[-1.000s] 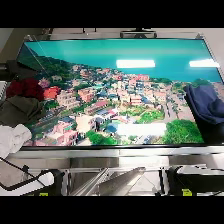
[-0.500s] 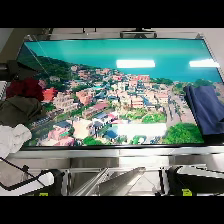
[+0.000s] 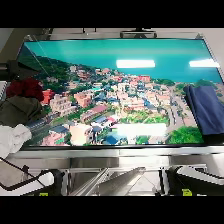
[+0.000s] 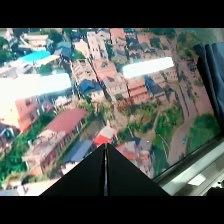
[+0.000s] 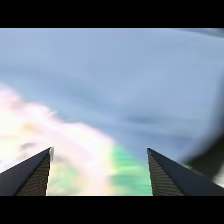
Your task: Fold the shirts.
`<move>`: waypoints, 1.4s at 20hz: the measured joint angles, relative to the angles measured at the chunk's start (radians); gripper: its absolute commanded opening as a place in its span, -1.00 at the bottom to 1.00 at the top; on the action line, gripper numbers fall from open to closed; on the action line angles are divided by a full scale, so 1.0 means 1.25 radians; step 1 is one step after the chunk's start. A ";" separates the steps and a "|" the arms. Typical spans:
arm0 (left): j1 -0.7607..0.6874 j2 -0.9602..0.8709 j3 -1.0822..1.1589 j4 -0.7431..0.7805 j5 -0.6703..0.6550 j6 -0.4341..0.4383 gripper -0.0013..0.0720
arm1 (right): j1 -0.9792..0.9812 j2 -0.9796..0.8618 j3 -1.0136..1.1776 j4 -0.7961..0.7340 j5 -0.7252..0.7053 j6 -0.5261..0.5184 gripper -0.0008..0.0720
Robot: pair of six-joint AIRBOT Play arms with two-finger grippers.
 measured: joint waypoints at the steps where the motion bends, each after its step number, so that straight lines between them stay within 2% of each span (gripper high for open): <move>1: -0.009 0.005 0.000 0.000 0.000 -0.005 -0.93 | 0.005 0.014 0.000 0.071 0.003 -0.035 0.81; 5: -0.068 0.037 -0.007 0.003 0.002 -0.005 -0.93 | 0.081 0.080 -0.034 0.233 0.080 -0.134 0.75; 10: -0.156 0.150 -0.178 0.005 0.024 -0.008 -0.93 | 0.281 0.237 -0.262 0.292 0.116 -0.219 0.75; 11: -0.172 0.183 -0.235 0.006 0.033 -0.008 -0.93 | 0.331 0.276 -0.325 0.298 0.105 -0.228 0.57; 12: -0.186 0.220 -0.301 0.006 0.044 -0.008 -0.93 | 0.381 0.312 -0.386 0.302 0.085 -0.235 0.13; 13: -0.201 0.258 -0.369 0.005 0.057 -0.008 -0.93 | 0.423 0.340 -0.435 0.307 0.068 -0.238 -0.40; 14: -0.213 0.292 -0.428 0.005 0.069 -0.008 -0.93 | 0.469 0.367 -0.485 0.311 0.042 -0.241 -0.81; 15: -0.226 0.328 -0.491 0.005 0.081 -0.008 -0.93 | 0.515 0.388 -0.528 0.316 0.016 -0.245 -0.92; 21: -0.276 0.500 -0.741 -0.001 0.133 -0.027 -0.92 | 0.688 0.432 -0.623 0.347 -0.096 -0.253 -0.92; 28: -0.286 0.594 -0.843 -0.001 0.157 -0.048 -0.92 | 0.727 0.438 -0.637 0.401 -0.136 -0.253 -0.92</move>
